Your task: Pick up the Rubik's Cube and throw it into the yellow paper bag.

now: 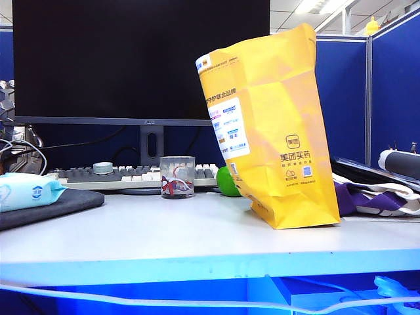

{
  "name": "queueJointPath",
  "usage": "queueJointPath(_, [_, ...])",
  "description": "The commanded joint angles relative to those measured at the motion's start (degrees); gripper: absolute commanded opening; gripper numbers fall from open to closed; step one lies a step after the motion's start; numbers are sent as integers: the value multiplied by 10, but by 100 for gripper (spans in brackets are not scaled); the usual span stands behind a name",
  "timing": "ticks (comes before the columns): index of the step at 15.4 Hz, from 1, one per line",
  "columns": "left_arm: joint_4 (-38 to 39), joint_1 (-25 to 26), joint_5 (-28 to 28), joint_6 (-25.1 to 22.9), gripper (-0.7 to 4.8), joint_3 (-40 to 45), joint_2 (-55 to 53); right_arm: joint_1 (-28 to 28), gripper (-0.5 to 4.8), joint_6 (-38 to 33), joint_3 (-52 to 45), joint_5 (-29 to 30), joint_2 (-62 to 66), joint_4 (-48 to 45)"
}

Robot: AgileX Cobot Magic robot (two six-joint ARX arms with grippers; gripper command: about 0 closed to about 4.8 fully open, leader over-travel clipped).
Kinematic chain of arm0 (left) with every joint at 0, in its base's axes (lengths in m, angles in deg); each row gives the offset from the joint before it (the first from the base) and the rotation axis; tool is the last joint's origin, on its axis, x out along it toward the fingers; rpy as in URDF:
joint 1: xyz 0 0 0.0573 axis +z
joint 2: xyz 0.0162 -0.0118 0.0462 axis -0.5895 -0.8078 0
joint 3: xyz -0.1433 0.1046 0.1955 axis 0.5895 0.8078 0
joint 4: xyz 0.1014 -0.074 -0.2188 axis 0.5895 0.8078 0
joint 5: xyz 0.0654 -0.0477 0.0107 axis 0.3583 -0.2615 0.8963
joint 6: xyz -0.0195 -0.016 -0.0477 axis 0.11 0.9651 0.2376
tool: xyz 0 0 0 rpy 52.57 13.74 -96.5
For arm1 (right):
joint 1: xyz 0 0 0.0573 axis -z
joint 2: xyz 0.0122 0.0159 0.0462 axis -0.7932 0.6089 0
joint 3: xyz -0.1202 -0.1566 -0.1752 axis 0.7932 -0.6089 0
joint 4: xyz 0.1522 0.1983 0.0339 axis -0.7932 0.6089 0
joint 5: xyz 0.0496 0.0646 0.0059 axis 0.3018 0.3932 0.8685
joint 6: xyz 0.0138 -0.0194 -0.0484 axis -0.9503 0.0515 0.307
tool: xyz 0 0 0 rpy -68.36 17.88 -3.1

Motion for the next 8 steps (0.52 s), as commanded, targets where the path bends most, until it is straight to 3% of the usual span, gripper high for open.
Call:
queueJointPath(1, [-7, 1, -1, 2, 214, 33, 0, 0, -1, -2, -6, 0, 0, -3])
queueJointPath(8, [-25, 1, -1, 2, 214, 60, 0, 0, -1, -2, -25, 0, 0, -1])
